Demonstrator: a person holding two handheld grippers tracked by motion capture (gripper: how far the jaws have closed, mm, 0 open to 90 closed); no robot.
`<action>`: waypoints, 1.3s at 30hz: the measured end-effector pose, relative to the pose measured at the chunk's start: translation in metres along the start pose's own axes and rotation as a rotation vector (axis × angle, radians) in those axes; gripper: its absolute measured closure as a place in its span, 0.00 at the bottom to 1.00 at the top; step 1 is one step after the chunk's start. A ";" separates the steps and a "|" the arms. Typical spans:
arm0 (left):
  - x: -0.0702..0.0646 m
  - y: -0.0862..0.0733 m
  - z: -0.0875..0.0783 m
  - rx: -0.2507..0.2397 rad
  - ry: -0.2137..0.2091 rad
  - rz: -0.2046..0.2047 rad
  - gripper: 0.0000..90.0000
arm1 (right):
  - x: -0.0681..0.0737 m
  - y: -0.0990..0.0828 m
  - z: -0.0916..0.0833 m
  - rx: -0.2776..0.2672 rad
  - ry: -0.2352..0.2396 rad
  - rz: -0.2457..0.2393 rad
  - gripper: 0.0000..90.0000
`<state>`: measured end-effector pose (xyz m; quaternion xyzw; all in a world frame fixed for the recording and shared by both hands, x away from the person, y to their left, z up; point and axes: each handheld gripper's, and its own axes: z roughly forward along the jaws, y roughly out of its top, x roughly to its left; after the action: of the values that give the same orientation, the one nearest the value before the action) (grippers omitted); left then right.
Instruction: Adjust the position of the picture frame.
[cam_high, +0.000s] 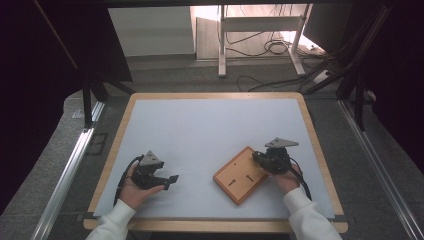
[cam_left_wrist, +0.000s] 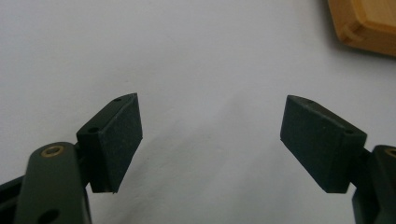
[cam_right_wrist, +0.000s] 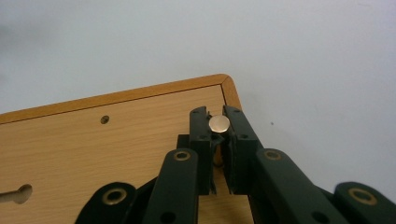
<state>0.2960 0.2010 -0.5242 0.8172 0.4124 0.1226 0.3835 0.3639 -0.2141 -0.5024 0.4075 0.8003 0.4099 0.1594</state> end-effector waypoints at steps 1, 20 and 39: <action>0.000 0.000 0.000 -0.001 0.000 0.000 0.23 | -0.001 0.000 0.000 -0.009 0.016 0.013 0.93; 0.001 0.000 -0.001 -0.004 -0.005 -0.008 0.23 | 0.033 0.021 0.015 -0.018 0.104 -0.050 0.94; 0.006 -0.001 -0.003 -0.007 -0.003 -0.012 0.23 | 0.109 0.063 0.076 0.018 0.215 -0.163 0.94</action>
<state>0.2973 0.2074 -0.5235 0.8136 0.4161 0.1208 0.3877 0.3747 -0.0678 -0.4911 0.2961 0.8468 0.4298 0.1020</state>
